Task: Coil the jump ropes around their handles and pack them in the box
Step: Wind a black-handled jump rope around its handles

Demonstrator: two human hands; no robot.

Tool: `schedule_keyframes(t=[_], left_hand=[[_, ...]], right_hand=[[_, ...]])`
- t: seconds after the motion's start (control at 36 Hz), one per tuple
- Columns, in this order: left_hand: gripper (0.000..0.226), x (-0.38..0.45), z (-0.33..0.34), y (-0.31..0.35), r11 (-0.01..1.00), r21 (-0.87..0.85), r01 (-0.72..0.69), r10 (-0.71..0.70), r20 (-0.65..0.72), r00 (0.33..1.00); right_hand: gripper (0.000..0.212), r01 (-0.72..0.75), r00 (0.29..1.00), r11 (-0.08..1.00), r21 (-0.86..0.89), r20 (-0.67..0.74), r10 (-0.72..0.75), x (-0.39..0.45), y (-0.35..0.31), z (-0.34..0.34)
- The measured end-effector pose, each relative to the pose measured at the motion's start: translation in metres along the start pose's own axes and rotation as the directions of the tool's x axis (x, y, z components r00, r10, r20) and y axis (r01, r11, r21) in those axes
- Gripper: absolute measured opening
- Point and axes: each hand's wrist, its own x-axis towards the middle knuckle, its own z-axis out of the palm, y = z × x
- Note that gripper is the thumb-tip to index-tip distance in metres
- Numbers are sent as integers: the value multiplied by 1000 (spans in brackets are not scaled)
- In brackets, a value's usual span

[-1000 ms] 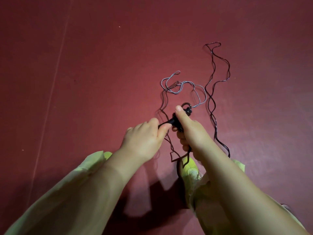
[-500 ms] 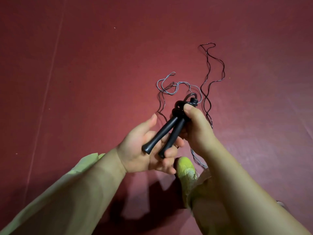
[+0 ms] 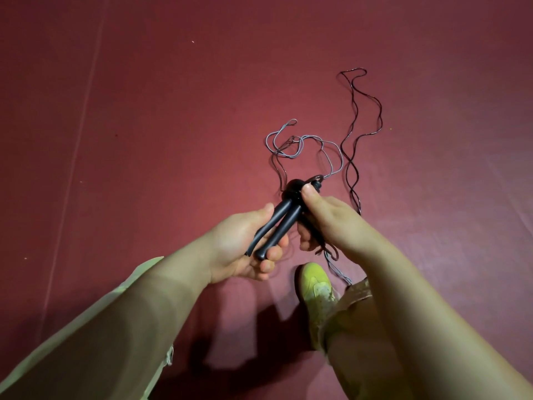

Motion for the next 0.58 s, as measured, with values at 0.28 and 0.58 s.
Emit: schedule_keyframes(t=[0.28, 0.58], left_hand=[[51, 12, -1, -6, 926, 366, -96, 219, -310, 925], [24, 19, -9, -3, 711, 700, -66, 496, -432, 753]], right_hand=[[67, -93, 982, 957, -275, -184, 42, 3, 2, 9], [84, -164, 972, 963, 214, -129, 194, 4, -2, 19]])
